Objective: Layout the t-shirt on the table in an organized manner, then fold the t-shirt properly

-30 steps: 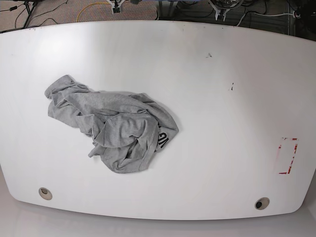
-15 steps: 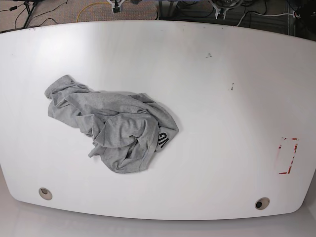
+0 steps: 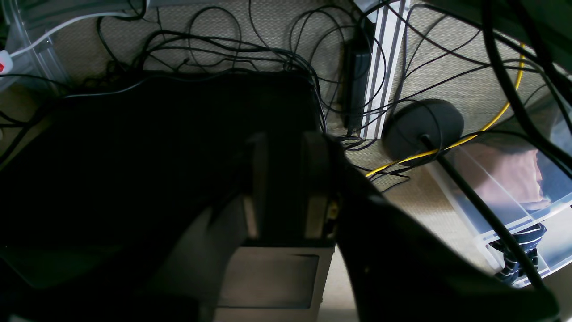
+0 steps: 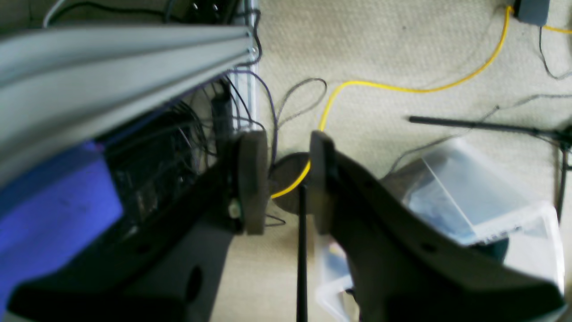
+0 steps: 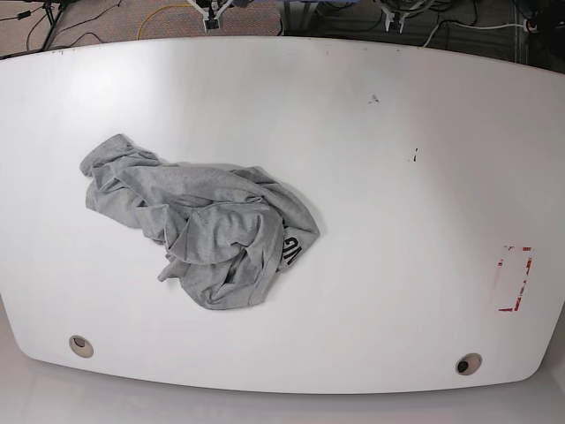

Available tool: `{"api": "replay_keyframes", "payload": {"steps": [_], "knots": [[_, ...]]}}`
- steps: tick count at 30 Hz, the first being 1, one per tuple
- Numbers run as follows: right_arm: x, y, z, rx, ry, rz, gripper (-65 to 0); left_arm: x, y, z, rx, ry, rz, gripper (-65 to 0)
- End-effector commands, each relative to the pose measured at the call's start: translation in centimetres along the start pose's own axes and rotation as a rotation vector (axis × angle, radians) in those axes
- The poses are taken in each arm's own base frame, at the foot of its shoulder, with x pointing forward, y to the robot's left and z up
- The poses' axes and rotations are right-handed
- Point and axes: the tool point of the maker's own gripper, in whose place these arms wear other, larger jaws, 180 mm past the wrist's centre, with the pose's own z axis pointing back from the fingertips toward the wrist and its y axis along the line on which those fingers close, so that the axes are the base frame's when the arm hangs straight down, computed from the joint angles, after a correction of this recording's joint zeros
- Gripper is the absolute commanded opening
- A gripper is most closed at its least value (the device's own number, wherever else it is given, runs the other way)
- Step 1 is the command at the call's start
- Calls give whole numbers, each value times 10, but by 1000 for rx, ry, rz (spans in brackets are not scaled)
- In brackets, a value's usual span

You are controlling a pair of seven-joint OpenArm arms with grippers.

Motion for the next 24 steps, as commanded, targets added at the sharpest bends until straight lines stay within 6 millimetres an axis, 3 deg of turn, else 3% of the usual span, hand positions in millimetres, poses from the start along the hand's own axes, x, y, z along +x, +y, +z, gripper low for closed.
{"api": "replay_keyframes", "payload": {"steps": [1,10,14,24], "knots": [[-3,-3,1,-5,-3,-3,-496,-2,5,1,8,-4,4,-531],[7,4,6,11,-58,-7,-498,4,5,1,7,-53,5,-531],[8,10,13,25,-91,-10,-498,-4,4,4,7,-82,3,-531],[-5,22,38,54,-142,-14,-498,-1,34,22,79,-186,-38,-531]]}}
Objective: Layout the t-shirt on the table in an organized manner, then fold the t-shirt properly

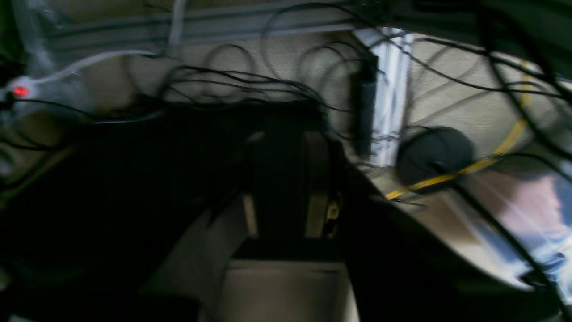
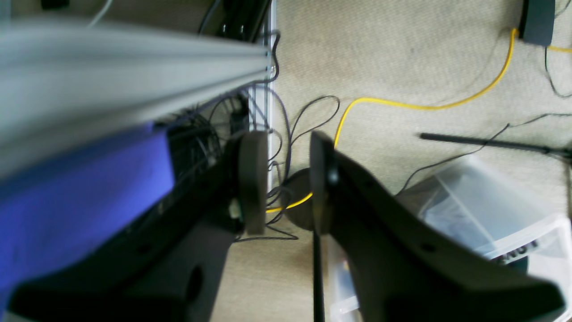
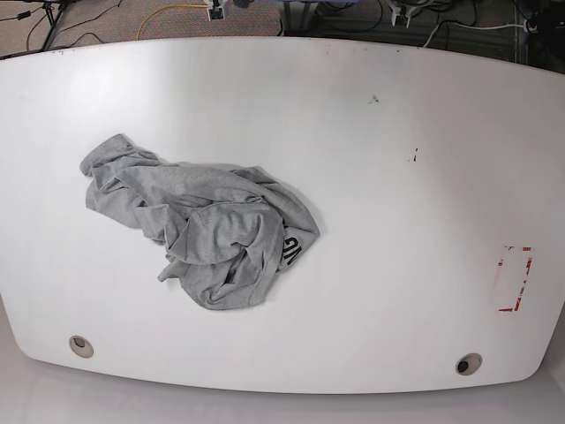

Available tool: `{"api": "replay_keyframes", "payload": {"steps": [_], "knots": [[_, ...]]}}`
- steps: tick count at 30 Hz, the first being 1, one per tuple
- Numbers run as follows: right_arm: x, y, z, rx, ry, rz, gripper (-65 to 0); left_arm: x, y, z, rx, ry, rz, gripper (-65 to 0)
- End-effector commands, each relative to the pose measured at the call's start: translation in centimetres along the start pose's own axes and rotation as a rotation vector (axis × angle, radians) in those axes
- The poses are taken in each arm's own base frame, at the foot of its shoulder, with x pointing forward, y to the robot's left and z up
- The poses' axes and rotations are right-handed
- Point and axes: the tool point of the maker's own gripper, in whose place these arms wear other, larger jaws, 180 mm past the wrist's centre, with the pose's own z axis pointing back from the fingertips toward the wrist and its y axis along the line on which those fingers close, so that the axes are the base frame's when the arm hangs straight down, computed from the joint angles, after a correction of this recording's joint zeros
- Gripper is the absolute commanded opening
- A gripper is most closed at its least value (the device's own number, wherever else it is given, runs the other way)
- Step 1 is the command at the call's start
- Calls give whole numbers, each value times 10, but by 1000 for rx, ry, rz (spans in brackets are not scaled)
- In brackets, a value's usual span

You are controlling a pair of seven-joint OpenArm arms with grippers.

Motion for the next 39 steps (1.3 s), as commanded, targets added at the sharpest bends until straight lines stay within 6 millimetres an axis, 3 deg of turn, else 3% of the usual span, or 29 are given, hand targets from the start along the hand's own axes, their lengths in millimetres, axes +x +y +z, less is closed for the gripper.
{"api": "replay_keyframes", "payload": {"steps": [1,13,19,25,39], "knots": [[0,2,11,8,-37,-7,-498,2,12,9,31,-48,-16,-531],[4,9,59,35,-129,6,-498,-2,32,60,92,-167,-80,-531],[15,-15,87,-25,-188,-18,-498,-2,42,90,108,-230,-7,-531],[21,-25,113,-50,-228,-26,-498,2,35,122,52,-290,36,-531],[29,-7,177,-17,-281,-14,-498,18,33,199,33,-404,68,-531]]}}
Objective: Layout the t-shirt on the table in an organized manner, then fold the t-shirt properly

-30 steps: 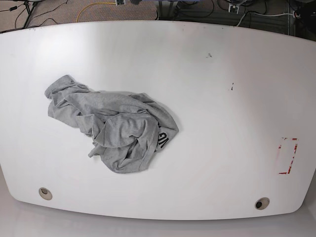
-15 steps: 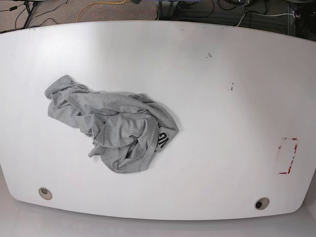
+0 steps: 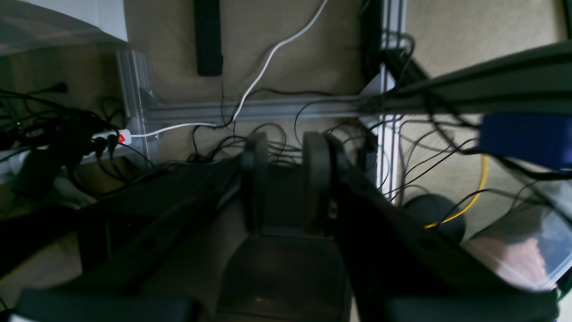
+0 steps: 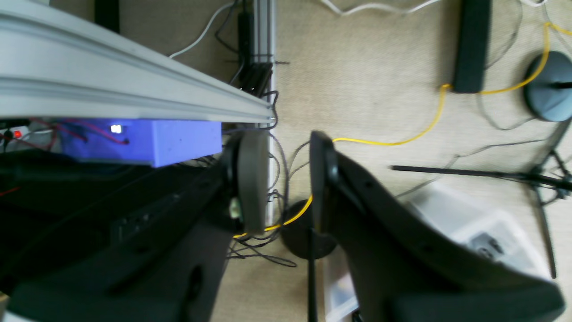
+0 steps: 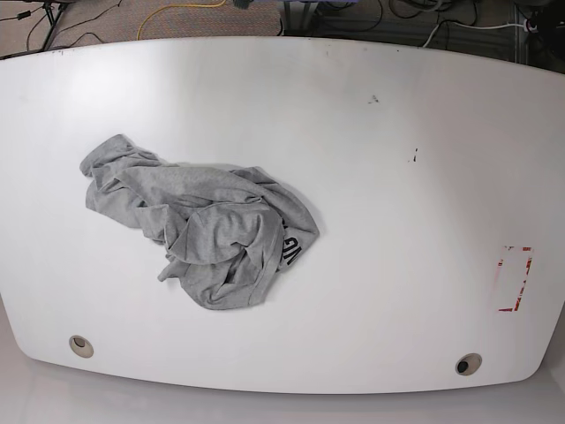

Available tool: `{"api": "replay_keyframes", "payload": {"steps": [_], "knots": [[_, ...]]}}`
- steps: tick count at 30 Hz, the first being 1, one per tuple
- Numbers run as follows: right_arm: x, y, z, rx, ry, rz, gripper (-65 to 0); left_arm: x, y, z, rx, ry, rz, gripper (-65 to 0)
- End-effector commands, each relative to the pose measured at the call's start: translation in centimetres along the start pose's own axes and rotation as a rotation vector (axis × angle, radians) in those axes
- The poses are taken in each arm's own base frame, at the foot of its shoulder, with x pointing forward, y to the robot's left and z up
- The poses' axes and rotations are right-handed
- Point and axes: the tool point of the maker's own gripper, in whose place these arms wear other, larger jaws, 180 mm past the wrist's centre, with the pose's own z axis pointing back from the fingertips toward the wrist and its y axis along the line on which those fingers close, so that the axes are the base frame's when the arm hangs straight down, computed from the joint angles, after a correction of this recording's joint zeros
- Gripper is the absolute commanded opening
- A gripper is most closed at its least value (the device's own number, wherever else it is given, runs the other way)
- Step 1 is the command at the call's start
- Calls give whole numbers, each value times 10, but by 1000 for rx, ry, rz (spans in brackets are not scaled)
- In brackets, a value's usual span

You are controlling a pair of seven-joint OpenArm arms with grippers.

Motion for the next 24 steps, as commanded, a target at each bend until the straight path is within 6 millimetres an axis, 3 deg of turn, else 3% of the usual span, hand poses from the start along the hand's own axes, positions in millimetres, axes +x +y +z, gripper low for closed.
{"api": "replay_keyframes", "payload": {"steps": [1,9,14,19,24], "knots": [[8,4,17,10,-21,-3,-498,10,2,19,0,-29,10,-531],[51,18,44,33,-114,-1,-498,54,6,50,-14,-121,-10,-531],[84,24,50,49,-195,7,-498,87,5,54,-18,-205,-3,-531],[112,14,44,24,-274,27,-498,107,13,58,1,-261,11,-531],[141,-1,33,-13,-361,46,-498,141,13,44,5,-368,28,-531]]}}
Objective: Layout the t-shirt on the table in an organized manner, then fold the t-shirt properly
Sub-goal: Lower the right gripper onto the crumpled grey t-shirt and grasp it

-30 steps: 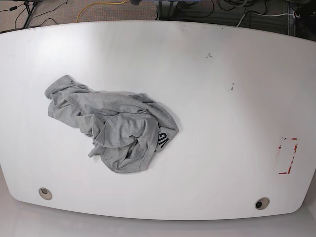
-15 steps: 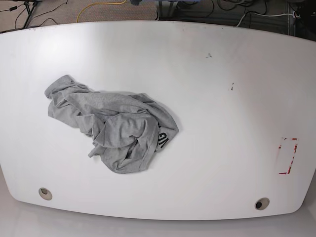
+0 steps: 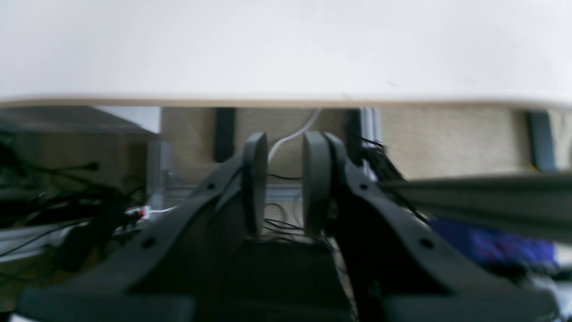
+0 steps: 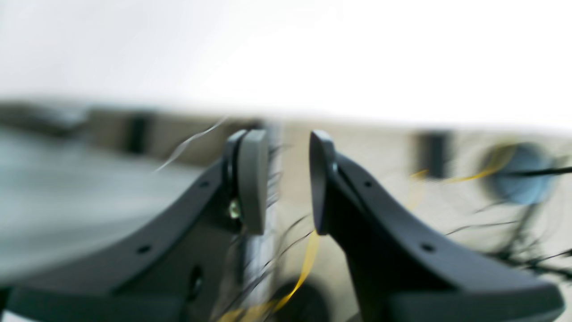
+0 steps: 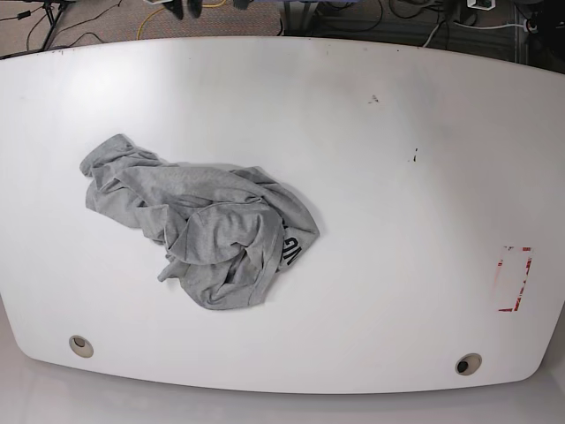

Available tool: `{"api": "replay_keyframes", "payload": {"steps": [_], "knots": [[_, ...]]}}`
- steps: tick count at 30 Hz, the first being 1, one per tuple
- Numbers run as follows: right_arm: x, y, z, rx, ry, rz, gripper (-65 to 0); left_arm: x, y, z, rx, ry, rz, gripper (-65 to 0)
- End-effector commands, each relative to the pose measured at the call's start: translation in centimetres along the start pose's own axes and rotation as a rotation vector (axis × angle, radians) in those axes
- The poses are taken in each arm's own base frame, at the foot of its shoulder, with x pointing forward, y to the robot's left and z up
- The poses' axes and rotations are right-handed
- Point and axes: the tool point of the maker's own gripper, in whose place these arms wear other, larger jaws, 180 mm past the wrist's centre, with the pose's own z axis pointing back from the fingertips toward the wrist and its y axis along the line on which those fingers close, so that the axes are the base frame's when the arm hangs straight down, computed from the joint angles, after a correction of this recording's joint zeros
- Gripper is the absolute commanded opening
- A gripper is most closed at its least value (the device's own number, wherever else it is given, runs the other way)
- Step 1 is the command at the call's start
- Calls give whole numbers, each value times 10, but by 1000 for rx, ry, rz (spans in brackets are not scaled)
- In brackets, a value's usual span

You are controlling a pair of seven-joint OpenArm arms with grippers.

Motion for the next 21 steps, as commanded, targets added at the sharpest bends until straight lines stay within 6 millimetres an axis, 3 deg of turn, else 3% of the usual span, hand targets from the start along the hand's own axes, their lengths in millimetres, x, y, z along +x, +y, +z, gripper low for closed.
{"api": "replay_keyframes", "payload": {"steps": [1,9,12,18,21], "knots": [[20,-3,-6,1,-73,3,-496,25,-1,-10,-4,-99,8,-531],[66,-28,-36,-58,-226,42,-488,76,-1,-45,4,-274,17,-528],[82,-34,-44,-71,-279,53,-468,94,-1,-54,5,-329,19,-493],[108,-42,-66,-90,-314,66,-301,129,1,-70,15,-440,27,-319],[122,-48,-77,-104,-325,67,-262,141,1,-74,17,-475,29,-306]]}}
